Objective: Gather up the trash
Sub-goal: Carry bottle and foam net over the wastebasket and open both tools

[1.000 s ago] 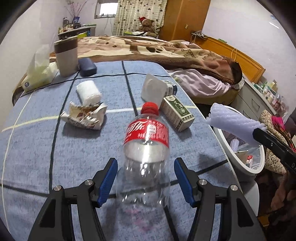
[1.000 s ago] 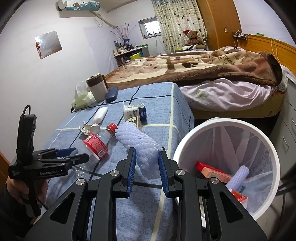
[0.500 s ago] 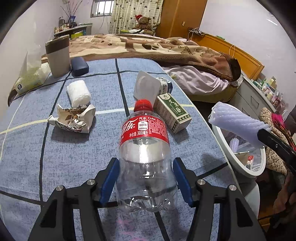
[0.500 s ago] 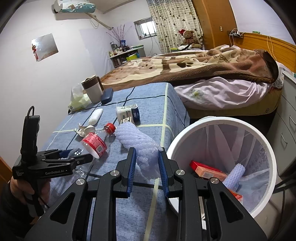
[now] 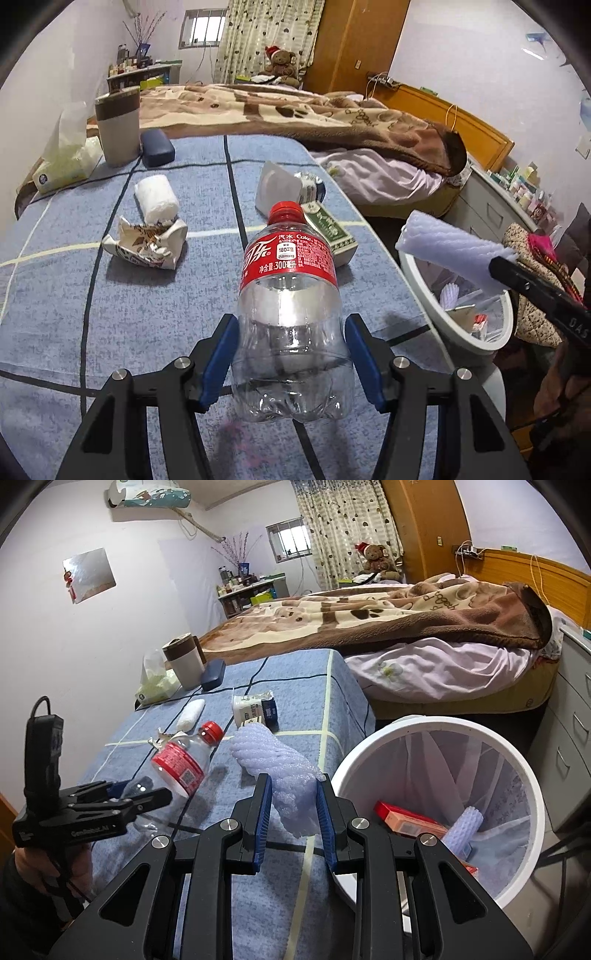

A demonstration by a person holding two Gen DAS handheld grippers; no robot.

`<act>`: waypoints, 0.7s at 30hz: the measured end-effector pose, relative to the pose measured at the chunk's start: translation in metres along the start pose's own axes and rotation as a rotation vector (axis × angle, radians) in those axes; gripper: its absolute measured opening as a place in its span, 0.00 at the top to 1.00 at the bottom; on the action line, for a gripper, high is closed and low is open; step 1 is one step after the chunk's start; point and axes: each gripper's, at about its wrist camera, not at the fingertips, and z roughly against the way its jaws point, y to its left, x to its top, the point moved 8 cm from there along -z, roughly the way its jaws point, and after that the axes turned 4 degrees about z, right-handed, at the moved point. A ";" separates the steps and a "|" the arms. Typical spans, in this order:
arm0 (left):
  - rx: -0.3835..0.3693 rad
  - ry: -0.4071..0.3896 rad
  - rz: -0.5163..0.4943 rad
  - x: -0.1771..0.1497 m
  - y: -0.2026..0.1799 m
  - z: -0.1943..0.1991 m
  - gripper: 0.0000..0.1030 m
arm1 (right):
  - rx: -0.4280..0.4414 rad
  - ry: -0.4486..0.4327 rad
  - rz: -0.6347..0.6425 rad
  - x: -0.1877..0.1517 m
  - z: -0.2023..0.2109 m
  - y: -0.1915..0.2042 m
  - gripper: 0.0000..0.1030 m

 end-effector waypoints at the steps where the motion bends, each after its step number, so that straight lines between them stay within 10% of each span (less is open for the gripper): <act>1: -0.002 -0.007 -0.003 0.001 -0.002 0.002 0.42 | -0.004 -0.002 -0.003 0.000 0.001 -0.002 0.76; 21: -0.150 -0.012 -0.143 0.018 -0.098 -0.011 0.42 | -0.159 -0.028 -0.111 -0.012 0.031 -0.065 0.75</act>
